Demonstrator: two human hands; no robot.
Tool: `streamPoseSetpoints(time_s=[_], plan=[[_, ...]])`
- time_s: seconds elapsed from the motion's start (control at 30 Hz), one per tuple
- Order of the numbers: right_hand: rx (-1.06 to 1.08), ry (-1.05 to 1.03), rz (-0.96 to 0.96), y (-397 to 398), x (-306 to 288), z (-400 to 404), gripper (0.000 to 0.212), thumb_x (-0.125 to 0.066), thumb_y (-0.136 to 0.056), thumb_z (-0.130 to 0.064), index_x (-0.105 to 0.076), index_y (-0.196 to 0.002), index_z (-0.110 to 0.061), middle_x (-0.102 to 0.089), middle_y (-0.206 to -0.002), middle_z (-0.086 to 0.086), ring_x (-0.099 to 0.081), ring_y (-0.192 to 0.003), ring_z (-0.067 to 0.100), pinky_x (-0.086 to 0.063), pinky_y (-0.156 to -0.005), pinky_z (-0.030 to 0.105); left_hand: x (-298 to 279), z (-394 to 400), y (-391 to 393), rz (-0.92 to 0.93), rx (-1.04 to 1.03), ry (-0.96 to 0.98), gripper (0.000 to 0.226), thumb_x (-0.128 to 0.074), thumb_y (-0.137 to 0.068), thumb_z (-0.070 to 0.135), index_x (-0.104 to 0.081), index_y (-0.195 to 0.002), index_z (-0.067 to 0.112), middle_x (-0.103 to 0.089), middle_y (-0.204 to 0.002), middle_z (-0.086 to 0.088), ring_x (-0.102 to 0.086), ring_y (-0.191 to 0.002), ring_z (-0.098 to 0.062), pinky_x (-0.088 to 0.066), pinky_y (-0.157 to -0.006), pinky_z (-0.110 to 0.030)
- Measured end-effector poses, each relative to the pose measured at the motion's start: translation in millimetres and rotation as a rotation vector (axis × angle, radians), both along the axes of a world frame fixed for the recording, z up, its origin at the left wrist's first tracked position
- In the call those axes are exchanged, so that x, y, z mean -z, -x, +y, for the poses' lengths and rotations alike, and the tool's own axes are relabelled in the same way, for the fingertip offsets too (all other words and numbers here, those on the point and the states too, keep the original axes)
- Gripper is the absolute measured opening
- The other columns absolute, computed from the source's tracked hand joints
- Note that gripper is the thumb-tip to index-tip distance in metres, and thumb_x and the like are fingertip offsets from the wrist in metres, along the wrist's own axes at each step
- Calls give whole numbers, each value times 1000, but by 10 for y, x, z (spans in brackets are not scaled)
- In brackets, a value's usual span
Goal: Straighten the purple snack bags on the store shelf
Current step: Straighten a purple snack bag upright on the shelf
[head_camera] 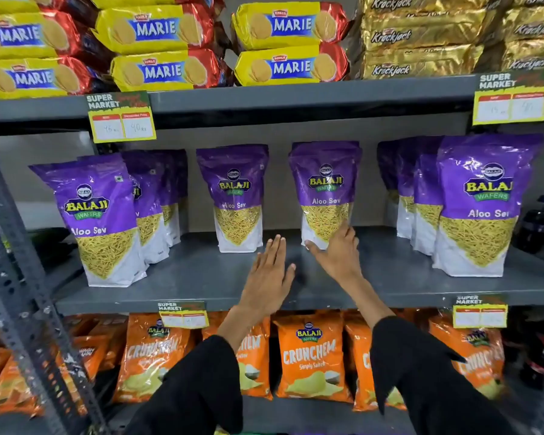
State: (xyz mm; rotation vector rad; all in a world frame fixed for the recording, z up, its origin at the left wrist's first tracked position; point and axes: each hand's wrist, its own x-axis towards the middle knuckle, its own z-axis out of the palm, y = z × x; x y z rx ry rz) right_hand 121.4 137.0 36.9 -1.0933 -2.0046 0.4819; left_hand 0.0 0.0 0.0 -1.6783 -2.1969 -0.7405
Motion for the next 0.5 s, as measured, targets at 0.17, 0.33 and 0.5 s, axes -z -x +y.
streamPoseSetpoints(time_s=[0.17,0.33,0.5], plan=[[76,186,132,304,-159,318,129,-88,-71,-49,-10,-155,9,-30,-154,28,-32,-144,46,-38,-113,54,-9,131,290,-125,-61,213,67,-22,-107,42,0,-162,12,2,-172,-6,5,-159,-20,0,-128,-39],[157,225,157,488,-119,494,140,-92,-65,-51,-5,-157,8,-29,-154,27,-33,-143,45,-39,-109,57,20,238,365,-123,-57,412,71,-22,-106,47,5,-162,13,12,-171,-6,13,-158,-21,5,-126,-43],[202,201,175,602,-43,544,142,-95,-60,-47,-7,-157,8,-33,-152,27,-38,-142,42,-43,-111,53,12,275,396,-78,-43,512,67,-16,-106,46,0,-163,13,8,-172,-6,7,-159,-21,3,-126,-44]])
